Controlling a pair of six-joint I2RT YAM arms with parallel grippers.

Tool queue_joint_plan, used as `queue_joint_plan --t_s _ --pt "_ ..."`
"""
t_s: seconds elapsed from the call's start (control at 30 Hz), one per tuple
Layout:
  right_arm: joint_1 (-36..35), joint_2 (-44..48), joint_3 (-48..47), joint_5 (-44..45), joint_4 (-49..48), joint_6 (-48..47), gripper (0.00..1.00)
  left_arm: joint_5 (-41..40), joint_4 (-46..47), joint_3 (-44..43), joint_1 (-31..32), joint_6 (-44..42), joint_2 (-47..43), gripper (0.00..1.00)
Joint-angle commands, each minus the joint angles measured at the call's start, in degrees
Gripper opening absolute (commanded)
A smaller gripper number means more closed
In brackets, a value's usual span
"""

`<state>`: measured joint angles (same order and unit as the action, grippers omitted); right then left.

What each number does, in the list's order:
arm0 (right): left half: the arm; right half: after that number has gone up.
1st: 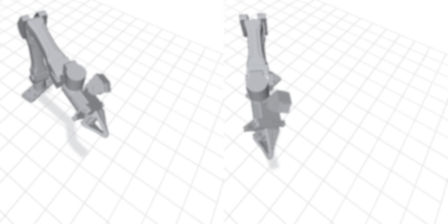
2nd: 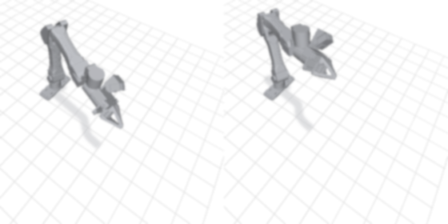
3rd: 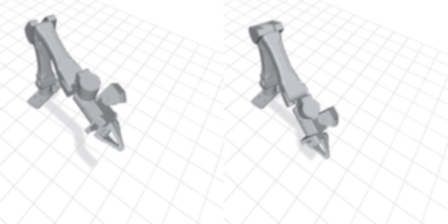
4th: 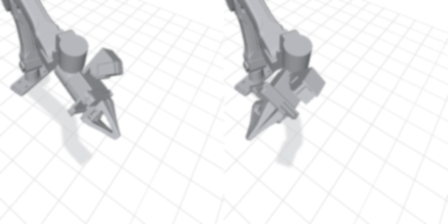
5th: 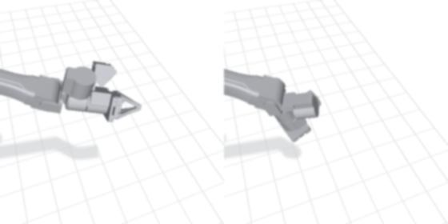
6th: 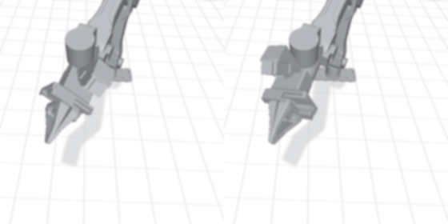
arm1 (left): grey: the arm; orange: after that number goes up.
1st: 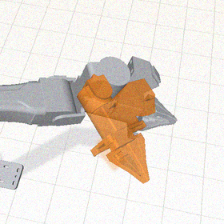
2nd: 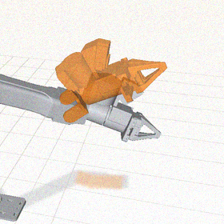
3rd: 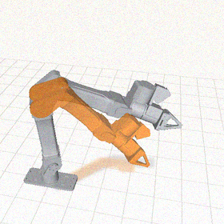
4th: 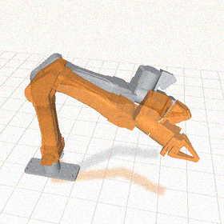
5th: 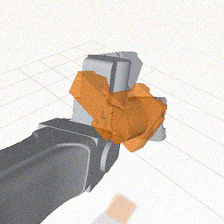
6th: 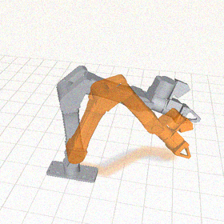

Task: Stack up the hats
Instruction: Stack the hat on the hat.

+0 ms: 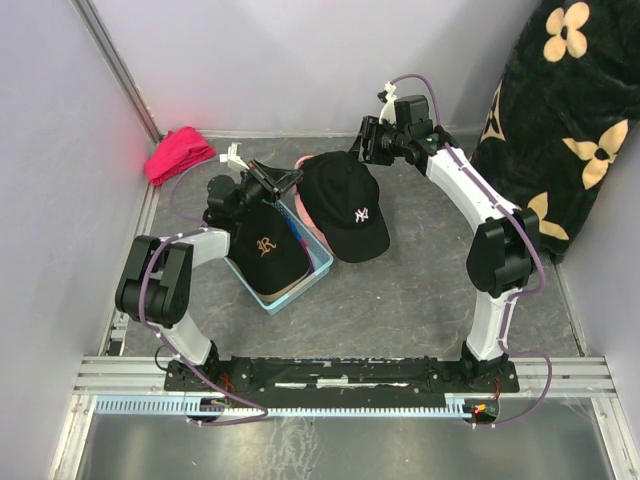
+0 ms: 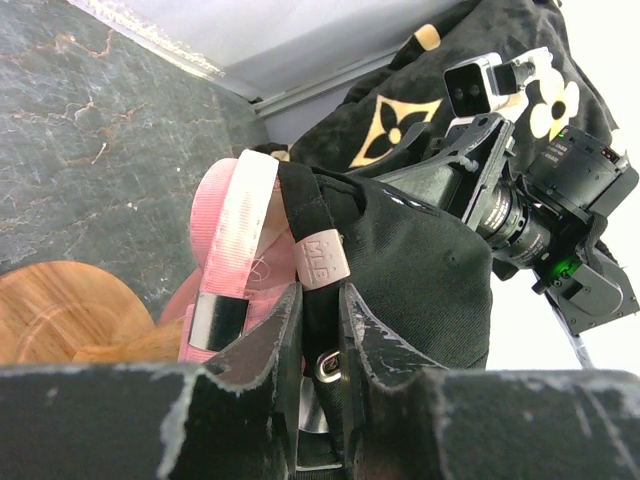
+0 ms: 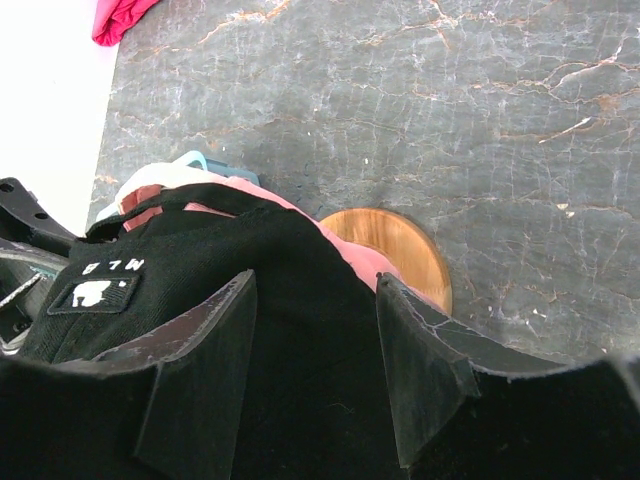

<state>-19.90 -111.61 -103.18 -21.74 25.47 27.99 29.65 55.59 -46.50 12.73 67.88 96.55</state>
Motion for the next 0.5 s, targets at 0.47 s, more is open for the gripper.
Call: queue_joint_plan --t_s 0.47 --pt "-0.6 1.8 0.3 3.2 1.5 -0.4 0.65 -4.0 -7.8 1.2 0.3 -3.7 -4.5 0.09"
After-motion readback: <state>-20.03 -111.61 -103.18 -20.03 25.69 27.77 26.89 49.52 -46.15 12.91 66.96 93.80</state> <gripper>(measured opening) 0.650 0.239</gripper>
